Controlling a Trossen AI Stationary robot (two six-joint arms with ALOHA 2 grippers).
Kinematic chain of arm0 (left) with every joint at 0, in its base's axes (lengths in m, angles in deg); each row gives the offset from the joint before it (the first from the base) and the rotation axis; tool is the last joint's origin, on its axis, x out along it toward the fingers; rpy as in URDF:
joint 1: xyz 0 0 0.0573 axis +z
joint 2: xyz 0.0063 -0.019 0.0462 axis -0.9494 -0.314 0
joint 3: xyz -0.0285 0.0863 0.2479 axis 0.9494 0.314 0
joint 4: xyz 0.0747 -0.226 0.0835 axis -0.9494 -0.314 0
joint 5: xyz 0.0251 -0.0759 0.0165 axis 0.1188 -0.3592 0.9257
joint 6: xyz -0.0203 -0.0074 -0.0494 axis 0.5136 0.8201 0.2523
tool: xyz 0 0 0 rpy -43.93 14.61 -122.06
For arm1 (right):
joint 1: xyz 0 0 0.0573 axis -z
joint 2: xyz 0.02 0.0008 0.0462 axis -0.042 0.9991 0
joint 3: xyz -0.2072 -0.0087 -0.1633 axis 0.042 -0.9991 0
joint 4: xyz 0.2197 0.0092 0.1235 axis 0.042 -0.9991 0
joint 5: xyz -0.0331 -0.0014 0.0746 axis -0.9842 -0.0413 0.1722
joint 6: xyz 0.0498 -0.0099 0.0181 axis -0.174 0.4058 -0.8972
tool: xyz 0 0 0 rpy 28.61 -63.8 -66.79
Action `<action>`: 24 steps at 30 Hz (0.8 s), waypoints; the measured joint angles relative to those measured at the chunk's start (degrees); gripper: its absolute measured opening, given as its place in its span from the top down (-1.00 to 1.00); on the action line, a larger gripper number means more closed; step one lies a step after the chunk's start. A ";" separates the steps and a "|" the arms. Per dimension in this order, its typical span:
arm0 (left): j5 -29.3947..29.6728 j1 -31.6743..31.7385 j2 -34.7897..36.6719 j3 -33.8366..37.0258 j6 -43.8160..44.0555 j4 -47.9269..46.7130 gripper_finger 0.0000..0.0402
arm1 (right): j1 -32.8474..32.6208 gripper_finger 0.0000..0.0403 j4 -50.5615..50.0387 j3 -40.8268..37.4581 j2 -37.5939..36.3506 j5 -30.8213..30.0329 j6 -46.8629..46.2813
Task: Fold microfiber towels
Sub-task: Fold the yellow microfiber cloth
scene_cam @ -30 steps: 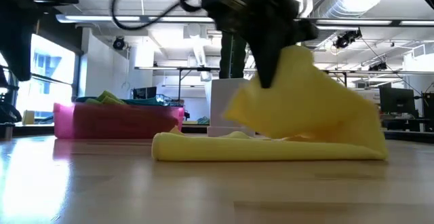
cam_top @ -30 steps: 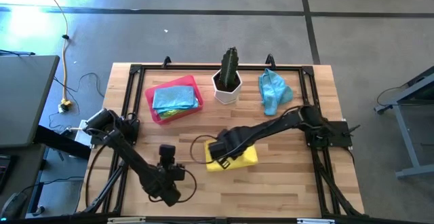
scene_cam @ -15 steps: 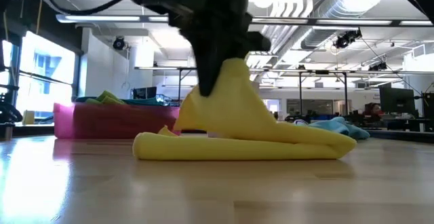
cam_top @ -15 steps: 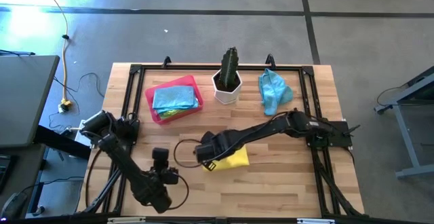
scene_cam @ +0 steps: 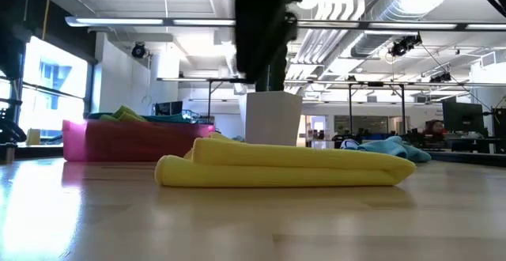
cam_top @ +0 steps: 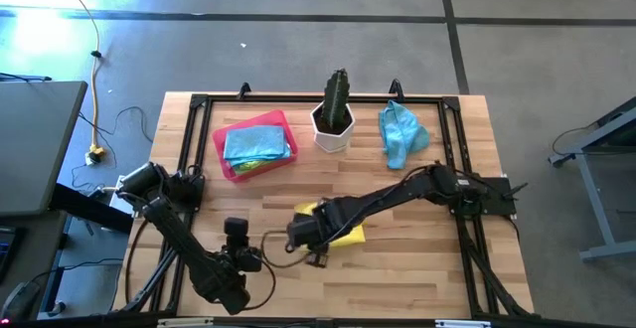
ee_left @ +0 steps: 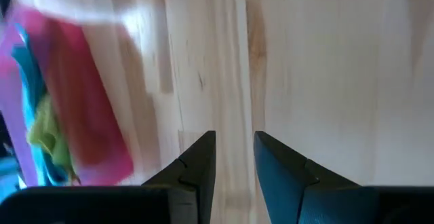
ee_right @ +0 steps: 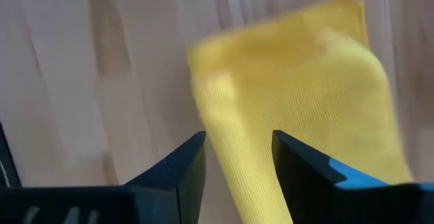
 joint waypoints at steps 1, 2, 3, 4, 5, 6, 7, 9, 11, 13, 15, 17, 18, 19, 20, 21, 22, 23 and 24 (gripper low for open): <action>1.23 0.00 0.02 0.00 -1.12 0.97 0.54 | -0.44 0.21 -1.98 0.00 -0.54 -0.44 1.24; 2.11 0.00 0.00 0.00 -2.69 2.59 0.54 | -0.96 0.21 -3.65 0.00 -1.21 -1.07 2.68; 2.85 0.07 0.00 0.00 -4.38 4.61 0.54 | -1.46 0.21 -5.36 0.00 -1.82 -2.10 3.82; 3.45 0.36 0.01 0.00 -6.51 6.88 0.54 | -1.98 0.22 -6.99 0.00 -2.44 -3.71 4.72; 3.72 0.63 0.02 0.00 -8.66 9.10 0.54 | -2.50 0.23 -8.34 0.02 -2.79 -5.30 5.44; 3.75 1.02 0.02 0.00 -10.46 11.38 0.54 | -2.94 0.24 -9.71 0.07 -2.83 -7.21 5.91; 3.75 1.50 0.02 0.00 -11.90 13.46 0.54 | -3.36 0.25 -11.39 0.07 -2.76 -9.28 6.15; 3.82 2.78 0.04 0.39 -13.75 16.66 0.54 | -4.06 0.27 -15.86 -0.03 -2.54 -12.36 5.54; 3.82 4.00 0.04 1.05 -14.91 18.59 0.54 | -4.35 0.27 -18.47 -1.13 -2.58 -14.88 3.67; 3.84 5.17 0.04 1.67 -17.30 21.56 0.54 | -4.73 0.28 -21.16 -3.34 -2.99 -18.17 1.90; 3.19 6.31 0.04 2.54 -20.65 25.63 0.54 | -4.87 0.28 -21.79 -6.63 -4.80 -20.10 0.25; 0.41 7.75 0.02 3.31 -24.41 29.72 0.54 | -4.87 0.28 -21.29 -11.02 -7.77 -20.30 -2.20; -1.14 8.52 0.02 3.78 -26.33 32.16 0.54 | -4.87 0.28 -20.75 -13.89 -9.23 -20.31 -3.28; -2.33 9.32 0.02 4.32 -28.16 34.29 0.54 | -4.87 0.28 -19.66 -17.15 -10.81 -20.28 -4.54; -3.04 10.11 0.02 4.88 -30.15 36.13 0.54 | -4.87 0.28 -18.19 -20.50 -12.54 -20.18 -6.08; -3.38 10.87 0.02 5.37 -32.02 38.14 0.54 | -4.87 0.28 -15.89 -24.12 -14.71 -20.02 -7.88; -3.32 11.61 0.02 5.74 -33.98 40.21 0.54 | -4.89 0.28 -13.02 -27.73 -17.21 -19.72 -9.67; -3.13 12.40 0.02 6.10 -35.83 42.43 0.54 | -5.05 0.28 -10.08 -31.06 -19.59 -19.32 -11.38; -2.85 13.19 0.02 6.41 -37.53 44.48 0.54 | -5.11 0.28 -6.50 -34.75 -22.04 -19.05 -13.02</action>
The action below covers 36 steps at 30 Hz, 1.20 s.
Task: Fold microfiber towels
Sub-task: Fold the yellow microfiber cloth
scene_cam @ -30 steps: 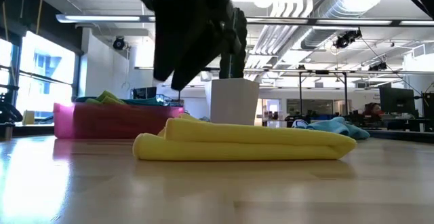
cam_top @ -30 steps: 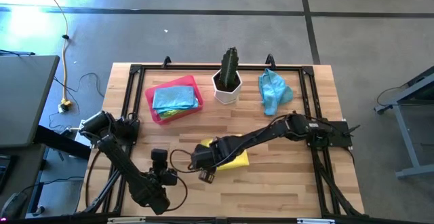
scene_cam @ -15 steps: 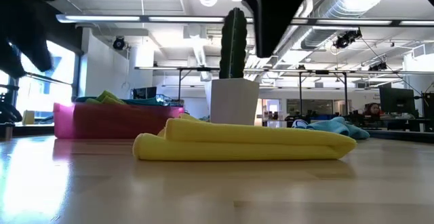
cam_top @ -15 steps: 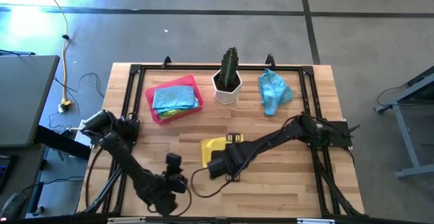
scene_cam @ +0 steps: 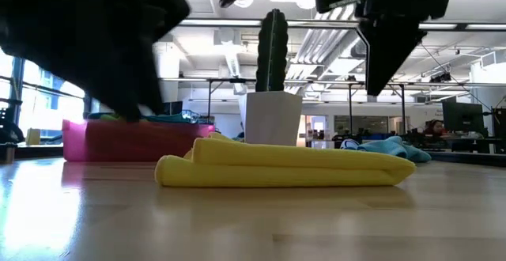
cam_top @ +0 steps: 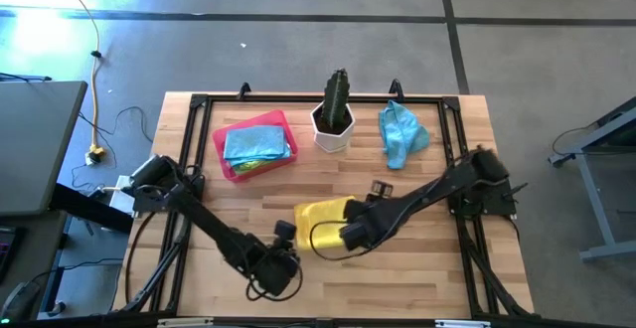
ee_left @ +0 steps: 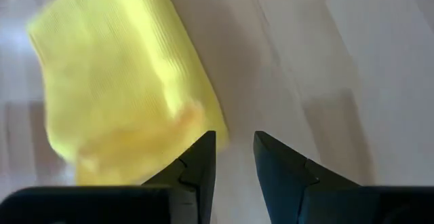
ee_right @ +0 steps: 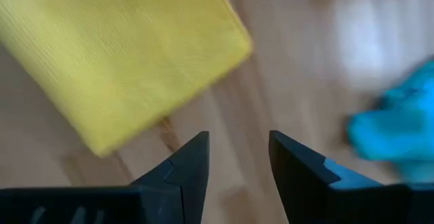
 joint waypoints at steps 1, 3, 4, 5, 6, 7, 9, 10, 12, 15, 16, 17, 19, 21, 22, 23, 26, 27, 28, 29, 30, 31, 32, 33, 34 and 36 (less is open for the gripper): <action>0.50 0.77 0.00 0.32 -1.55 2.24 0.54 | -0.23 0.28 4.21 -3.29 -1.93 0.26 -1.56; 0.77 2.66 -0.10 0.54 -2.61 6.44 0.54 | -0.84 0.29 11.97 -9.28 -5.46 0.72 -4.14; 0.47 3.71 -0.22 0.51 -2.31 8.64 0.54 | -1.25 0.29 15.29 -11.78 -7.24 1.12 -5.26; -0.24 4.73 -0.33 0.51 -1.60 10.13 0.54 | -1.68 0.28 18.50 -13.97 -8.77 1.36 -6.31; -1.03 5.69 -0.39 0.53 -0.78 11.00 0.54 | -2.21 0.28 21.71 -16.00 -9.95 1.39 -7.29; -1.93 6.61 -0.41 0.54 -0.28 11.78 0.54 | -2.85 0.28 24.29 -17.87 -10.76 1.40 -8.11; -2.31 8.23 -0.39 0.54 0.33 12.36 0.54 | -4.15 0.28 27.91 -20.89 -11.82 1.45 -9.25; -2.49 8.81 -0.40 0.54 0.49 12.30 0.54 | -4.77 0.28 29.95 -21.98 -12.25 1.49 -9.42; -4.53 9.69 -0.42 0.54 0.55 11.94 0.54 | -5.99 0.28 32.33 -23.25 -12.46 1.47 -9.40; -11.18 10.63 -0.42 0.54 0.30 11.74 0.49 | -7.47 0.28 34.05 -24.58 -12.40 1.50 -9.70; -13.21 10.86 -0.42 0.54 -0.40 11.68 0.47 | -7.82 0.28 34.91 -24.92 -12.40 1.49 -10.02; -14.35 10.92 -0.50 0.54 -1.52 11.70 0.44 | -8.14 0.28 35.33 -25.23 -12.40 1.49 -10.59; -14.28 10.90 -1.21 0.51 -4.37 12.12 0.37 | -8.67 0.28 35.07 -25.38 -12.37 1.49 -11.23; -13.76 10.88 -2.03 0.60 -6.49 11.96 0.29 | -9.01 0.28 35.86 -25.38 -12.37 1.43 -11.30; -13.97 11.07 -2.59 0.57 -6.60 12.36 0.25 | -9.13 0.28 36.09 -25.38 -12.37 1.35 -11.30; -14.71 11.28 -3.14 0.56 -6.58 12.29 0.21 | -9.28 0.28 36.33 -25.38 -12.37 1.30 -11.26; -12.55 11.88 -4.10 0.60 -5.54 11.65 0.14 | -9.40 0.28 37.43 -25.34 -12.37 1.30 -10.85; -11.55 12.03 -4.11 0.59 -4.86 11.28 0.14 | -9.40 0.28 37.39 -25.34 -12.37 1.29 -10.84; -10.67 12.06 -4.06 0.56 -4.57 10.62 0.14 | -9.40 0.28 37.43 -25.34 -12.37 1.29 -10.82; -10.39 12.09 -3.91 0.56 -4.58 10.11 0.16 | -9.40 0.28 37.43 -25.34 -12.37 1.29 -10.73; -10.31 12.10 -3.69 0.56 -4.94 9.99 0.19 | -9.40 0.28 37.43 -25.34 -12.37 1.29 -10.69; -10.29 12.09 -3.37 0.56 -5.24 10.09 0.23 | -9.40 0.28 37.43 -25.34 -12.37 1.29 -10.69; -10.29 12.06 -3.14 0.50 -5.42 10.10 0.27 | -9.40 0.28 37.44 -25.34 -12.37 1.29 -10.69; -10.32 12.11 -3.10 0.45 -5.44 10.03 0.32 | -9.40 0.28 37.45 -25.34 -12.37 1.25 -10.69; -10.58 12.19 -3.10 0.45 -5.44 9.45 0.38 | -9.40 0.28 37.49 -25.34 -12.37 1.14 -10.69; -11.04 12.47 -3.16 0.47 -5.13 8.30 0.51 | -9.40 0.28 37.65 -25.34 -12.37 0.98 -10.69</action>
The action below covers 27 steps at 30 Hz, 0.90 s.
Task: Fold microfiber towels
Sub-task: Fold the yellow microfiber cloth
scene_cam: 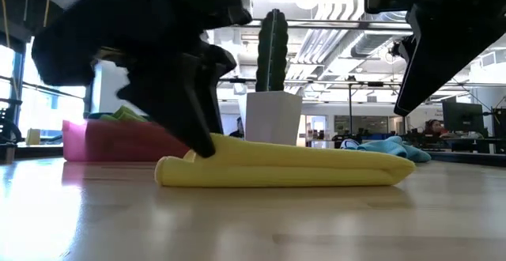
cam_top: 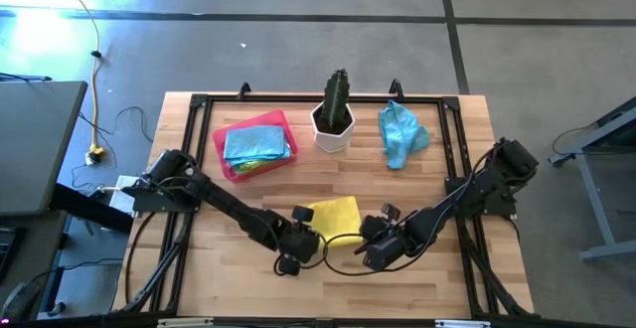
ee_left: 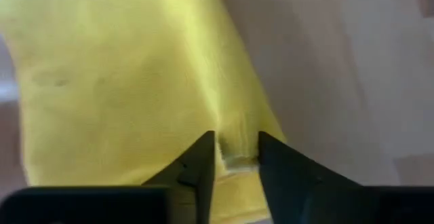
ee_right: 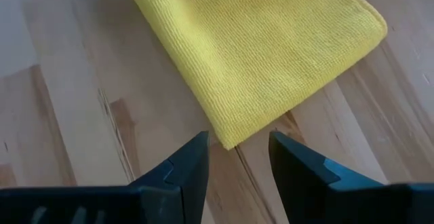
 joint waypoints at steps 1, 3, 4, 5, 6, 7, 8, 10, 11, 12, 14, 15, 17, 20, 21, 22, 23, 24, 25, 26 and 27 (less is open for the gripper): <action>0.01 0.21 0.00 0.00 0.42 -0.20 0.58 | 0.00 0.28 0.00 0.00 0.00 -0.09 0.00; 0.01 0.62 -0.01 0.00 1.79 -0.99 0.74 | 0.00 0.28 -0.02 0.00 0.00 -0.14 0.04; 0.02 0.75 -0.01 0.00 2.19 -1.32 0.82 | 0.00 0.28 -0.06 0.00 0.00 -0.13 0.33; 0.01 0.90 -0.01 0.00 2.39 -1.41 0.90 | 0.00 0.28 -0.10 0.00 0.00 -0.13 0.52; -0.01 1.05 -0.01 0.00 2.56 -1.45 0.95 | 0.00 0.28 -0.13 0.00 0.00 -0.13 0.89; -0.02 1.09 -0.01 -0.07 2.59 -1.79 0.97 | 0.00 0.28 -0.16 0.00 0.00 -0.13 1.01; -0.08 1.11 -0.03 -0.37 2.51 -2.52 0.96 | 0.00 0.28 -0.16 0.00 0.02 -0.11 1.08; 0.02 1.11 -0.03 -1.81 1.08 -4.97 0.95 | 0.00 0.28 -0.24 0.02 0.02 -0.11 1.10; 0.25 1.11 -0.03 -2.90 0.23 -6.87 0.95 | 0.00 0.28 -0.24 0.02 0.02 -0.10 1.38; 0.67 1.09 0.04 -4.02 -0.48 -8.92 0.97 | 0.00 0.28 -0.24 0.02 0.02 -0.08 1.51; 1.34 0.94 0.22 -6.54 -1.73 -13.74 0.98 | 0.00 0.28 -0.25 0.02 0.02 -0.06 1.53; 1.40 0.95 0.25 -7.70 -1.91 -15.62 0.98 | 0.00 0.28 -0.25 0.02 0.04 -0.06 1.53; 1.39 0.93 0.27 -9.82 -1.80 -19.87 0.97 | 0.00 0.28 -0.25 0.03 0.04 -0.06 1.53; 1.54 0.00 0.27 -11.95 -1.40 -25.26 0.98 | -0.02 0.28 -0.24 0.04 0.04 0.09 1.53; 1.52 -0.42 0.27 -12.41 -1.38 -26.32 0.99 | -0.02 0.28 -0.24 0.04 0.04 0.09 1.55; 1.49 -0.92 0.27 -12.86 -1.24 -27.46 0.99 | -0.02 0.28 -0.27 0.04 0.04 0.11 1.92; 1.48 -1.40 0.27 -13.36 -0.65 -28.65 0.99 | -0.02 0.28 -0.24 0.04 0.04 0.11 2.09; 1.49 -1.90 0.28 -13.78 -0.03 -29.77 0.99 | -0.02 0.28 -0.24 0.04 0.04 0.09 2.34; 1.48 -2.45 0.30 -13.97 0.52 -30.72 0.99 | 0.00 0.28 -0.24 0.04 0.04 0.10 2.43; 1.47 -2.95 0.32 -13.98 1.07 -31.47 0.99 | 0.00 0.28 -0.24 0.04 0.04 0.09 2.43; 1.39 -3.39 0.32 -13.81 1.64 -31.91 0.99 | 0.02 0.28 -0.24 0.04 0.04 0.09 2.43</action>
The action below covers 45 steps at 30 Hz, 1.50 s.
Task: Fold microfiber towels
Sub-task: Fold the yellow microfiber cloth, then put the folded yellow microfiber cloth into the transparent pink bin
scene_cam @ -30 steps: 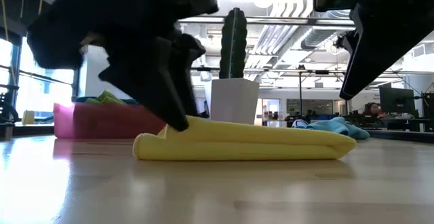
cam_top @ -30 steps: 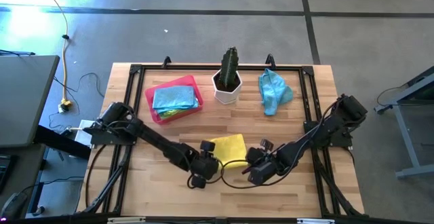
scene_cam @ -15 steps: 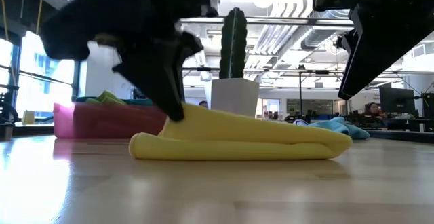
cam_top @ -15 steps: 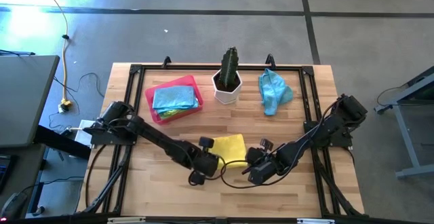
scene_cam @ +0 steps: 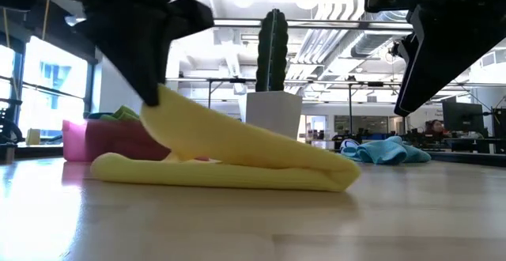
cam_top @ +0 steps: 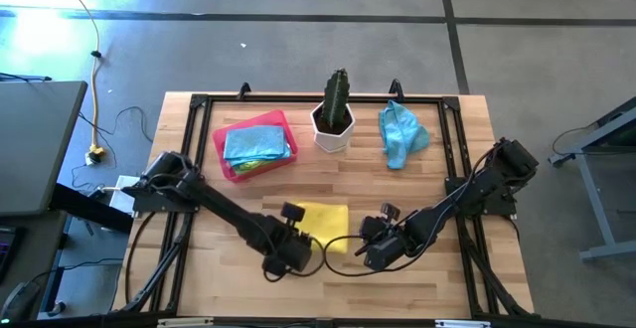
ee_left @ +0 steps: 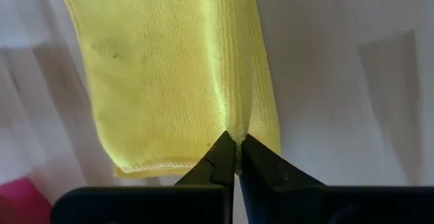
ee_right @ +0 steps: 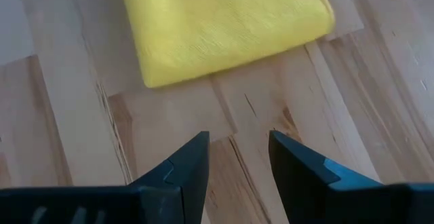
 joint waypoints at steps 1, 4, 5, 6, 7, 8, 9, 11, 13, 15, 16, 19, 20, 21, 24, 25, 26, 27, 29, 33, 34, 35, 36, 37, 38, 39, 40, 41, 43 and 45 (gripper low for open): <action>-0.13 -0.42 0.00 0.47 0.72 0.18 0.99 | 0.00 0.28 -0.01 0.00 0.00 0.00 0.00; -0.32 -1.09 -0.21 2.36 2.97 1.14 0.99 | 0.00 0.28 0.00 0.00 0.00 0.00 0.00; -0.28 -1.16 -0.26 3.08 4.27 1.30 0.98 | 0.01 0.28 0.00 0.00 0.00 0.00 0.00; -0.28 -1.16 -0.26 3.80 5.85 1.61 0.98 | 0.00 0.28 0.01 0.00 0.00 0.00 0.00; -0.27 -1.13 -0.27 4.29 7.69 1.89 0.97 | 0.00 0.28 0.02 0.00 0.00 0.00 0.08; -0.32 -1.01 -0.31 4.50 9.55 1.82 0.95 | 0.00 0.28 0.02 0.00 0.00 0.00 0.17; -0.94 -0.83 -0.31 4.52 11.09 1.46 0.93 | 0.00 0.28 0.02 0.00 0.00 0.00 0.15; -4.14 -0.36 -0.31 4.13 12.84 0.51 0.86 | 0.03 0.28 0.00 0.00 0.00 0.42 0.07; -7.68 0.11 -0.33 3.48 13.74 0.35 0.78 | 0.19 0.28 -0.02 0.00 0.00 1.55 0.57; -10.19 0.39 -0.33 3.27 13.64 0.30 0.68 | 0.46 0.28 -0.57 0.00 0.00 2.57 1.40; -10.61 0.35 -0.34 3.28 13.67 -0.09 0.62 | 0.60 0.28 -1.03 0.00 0.00 3.19 1.66; -9.92 0.21 -0.35 3.11 14.89 -2.75 0.46 | 1.52 0.28 -3.94 0.02 -0.45 6.35 1.26; -9.18 0.25 -0.35 2.68 16.24 -4.90 0.41 | 2.01 0.28 -5.35 0.02 -0.95 7.75 1.80; -7.56 0.41 -0.33 2.16 18.79 -6.87 0.36 | 2.46 0.28 -6.73 0.02 -1.57 8.82 2.59; -1.68 1.13 -0.07 1.59 33.19 -8.35 0.27 | 3.62 0.28 -12.20 0.02 -3.70 9.77 5.57; -1.18 1.39 -0.07 1.60 35.41 -8.71 0.26 | 4.04 0.28 -14.23 0.02 -4.56 9.77 6.63; -0.38 1.57 0.22 1.74 37.20 -9.13 0.25 | 4.59 0.28 -16.28 0.03 -5.55 9.52 7.36; 0.33 1.61 0.96 2.04 38.51 -9.39 0.25 | 4.98 0.28 -18.72 0.04 -6.56 8.93 8.10; 0.27 1.89 2.63 2.62 39.45 -8.99 0.26 | 5.84 0.28 -24.08 0.04 -8.62 6.84 9.66; -1.91 3.95 7.88 7.11 41.17 -8.63 0.29 | 7.79 0.28 -31.20 0.04 -12.94 3.30 8.05; -1.71 4.49 9.89 8.65 42.19 -7.81 0.30 | 8.18 0.28 -31.39 0.04 -13.91 2.07 7.66; -1.17 4.86 12.29 10.73 43.48 -7.75 0.30 | 8.42 0.28 -31.14 0.01 -14.88 0.60 7.66; -0.82 5.05 14.67 13.02 45.09 -7.48 0.31 | 8.49 0.28 -30.11 -0.59 -16.04 -0.91 7.84; -0.72 5.05 17.03 15.54 47.03 -5.21 0.31 | 8.50 0.28 -28.65 -2.03 -17.52 -1.81 7.99; -0.70 4.93 19.59 18.36 48.56 -2.12 0.31 | 8.49 0.28 -26.72 -4.15 -19.18 -2.19 7.88; -0.74 4.61 22.52 21.52 50.00 0.57 0.31 | 8.71 0.28 -24.80 -6.78 -20.95 -2.12 7.46; -0.70 4.27 25.29 24.38 51.40 2.84 0.31 | 8.86 0.28 -22.98 -9.83 -22.97 -1.62 6.64; -0.31 3.92 28.04 27.25 53.08 7.15 0.31 | 9.04 0.28 -20.68 -13.37 -25.47 -0.65 5.37; 1.87 3.59 32.64 32.55 56.10 16.21 0.31 | 9.49 0.28 -15.41 -19.57 -30.26 -0.01 3.50; 4.59 3.62 35.49 37.12 56.58 25.56 0.31 | 9.66 0.28 -6.80 -25.08 -35.31 0.02 3.61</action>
